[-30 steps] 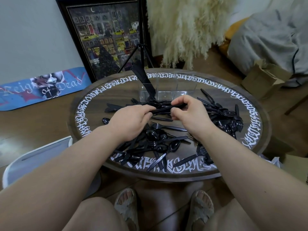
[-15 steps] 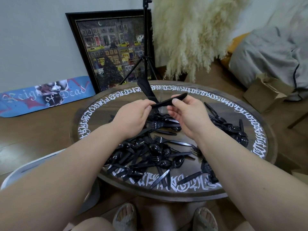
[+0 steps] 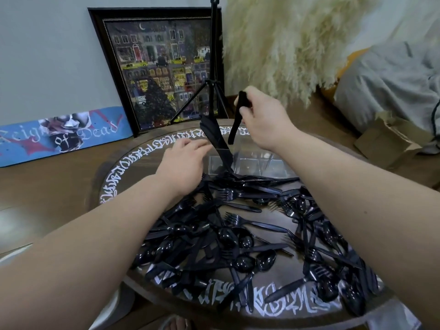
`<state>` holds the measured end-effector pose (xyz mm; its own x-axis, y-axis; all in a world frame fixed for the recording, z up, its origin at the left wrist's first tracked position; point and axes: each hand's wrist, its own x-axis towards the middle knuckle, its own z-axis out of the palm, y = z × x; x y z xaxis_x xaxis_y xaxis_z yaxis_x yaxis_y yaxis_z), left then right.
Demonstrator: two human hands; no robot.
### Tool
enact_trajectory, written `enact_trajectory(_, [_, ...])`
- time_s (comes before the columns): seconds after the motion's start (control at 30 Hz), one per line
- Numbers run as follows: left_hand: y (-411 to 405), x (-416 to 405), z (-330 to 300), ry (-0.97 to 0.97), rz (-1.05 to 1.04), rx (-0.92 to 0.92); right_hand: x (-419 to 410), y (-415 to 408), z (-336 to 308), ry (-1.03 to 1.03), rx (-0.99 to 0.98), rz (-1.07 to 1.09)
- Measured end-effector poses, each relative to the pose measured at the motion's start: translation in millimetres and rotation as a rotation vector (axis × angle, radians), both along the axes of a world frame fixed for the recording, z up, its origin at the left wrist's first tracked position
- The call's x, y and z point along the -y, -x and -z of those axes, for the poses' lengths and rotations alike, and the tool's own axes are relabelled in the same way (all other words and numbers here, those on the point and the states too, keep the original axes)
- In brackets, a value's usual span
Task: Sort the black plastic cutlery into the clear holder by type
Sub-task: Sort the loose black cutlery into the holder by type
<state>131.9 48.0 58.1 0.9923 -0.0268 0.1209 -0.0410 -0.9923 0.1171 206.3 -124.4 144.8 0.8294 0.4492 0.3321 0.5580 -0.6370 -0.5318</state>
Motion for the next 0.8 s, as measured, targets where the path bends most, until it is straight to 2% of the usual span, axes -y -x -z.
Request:
enact_trajectory(0.13, [-2.2, -3.8, 9.0, 0.033, 0.019, 0.012, -21.2, -16.5, 17.2, 0.217, -0.055, -0.081])
enact_trajectory(0.23, [-3.0, -8.5, 12.1, 0.056, 0.051, 0.053, -36.6, -23.5, 34.5, 0.298, -0.116, -0.102])
enact_trajectory(0.47, [5.4, -10.0, 17.9, 0.099, 0.019, 0.044, -46.7, -20.7, 58.4, 0.234, -0.083, 0.020])
enact_trajectory(0.8, [65.1, 6.0, 19.9, 0.145, 0.036, -0.038, 22.7, 61.0, 61.9, 0.143, -0.161, 0.029])
